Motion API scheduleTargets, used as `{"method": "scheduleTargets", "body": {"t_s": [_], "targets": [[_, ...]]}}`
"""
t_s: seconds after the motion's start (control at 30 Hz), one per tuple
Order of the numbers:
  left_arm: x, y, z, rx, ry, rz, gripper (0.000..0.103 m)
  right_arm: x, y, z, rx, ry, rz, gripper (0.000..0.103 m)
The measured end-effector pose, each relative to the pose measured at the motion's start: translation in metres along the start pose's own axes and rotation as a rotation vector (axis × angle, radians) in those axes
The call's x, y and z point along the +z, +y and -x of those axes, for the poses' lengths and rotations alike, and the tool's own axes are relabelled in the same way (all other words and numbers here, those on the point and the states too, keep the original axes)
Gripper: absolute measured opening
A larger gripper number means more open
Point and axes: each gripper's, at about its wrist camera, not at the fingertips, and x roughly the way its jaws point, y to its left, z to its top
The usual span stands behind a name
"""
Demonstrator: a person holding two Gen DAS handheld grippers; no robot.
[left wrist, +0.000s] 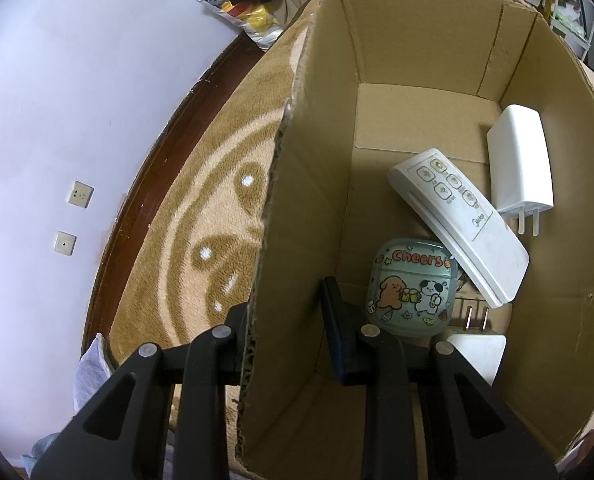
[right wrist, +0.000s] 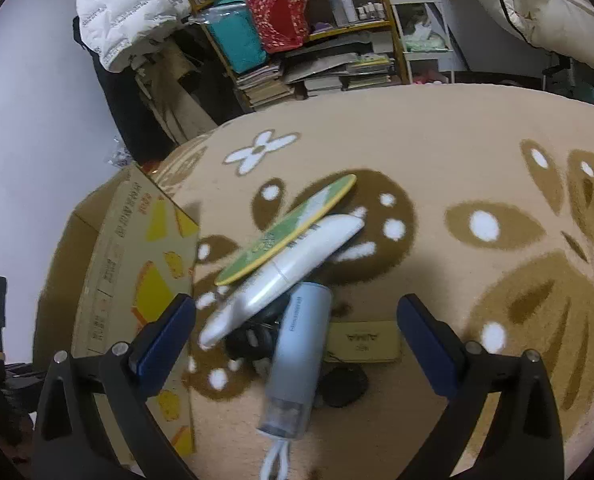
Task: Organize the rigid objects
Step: 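Move the right gripper back toward the yellow key tag, then grasp the yellow AIMA key tag with the right gripper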
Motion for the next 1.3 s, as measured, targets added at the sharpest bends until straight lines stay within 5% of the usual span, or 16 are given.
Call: {"method": "scheduleTargets", "body": {"t_s": [0.17,0.27,0.5,0.87,1.13,1.3], "targets": [[0.0,-0.001,0.0,0.001,0.0,-0.001,0.026,-0.003,-0.013,-0.01,-0.043,0.059,-0.02,0.069],[0.0,-0.001,0.0,0.002,0.0,-0.002,0.026,-0.008,-0.021,-0.013,-0.058,0.082,-0.038,0.058],[0.0,-0.001,0.0,0.004,0.001,-0.003,0.027,-0.014,-0.031,-0.016,-0.075,0.118,-0.073,0.046],[0.0,-0.002,-0.001,0.01,0.001,-0.007,0.027,-0.022,-0.026,-0.012,-0.084,0.131,-0.042,0.044],[0.001,-0.004,0.0,0.011,0.002,-0.008,0.027,-0.025,-0.014,-0.016,-0.113,0.158,0.049,0.025],[0.001,-0.004,0.0,0.012,0.002,-0.008,0.027,-0.023,-0.01,-0.019,-0.067,0.172,0.074,0.004]]}}
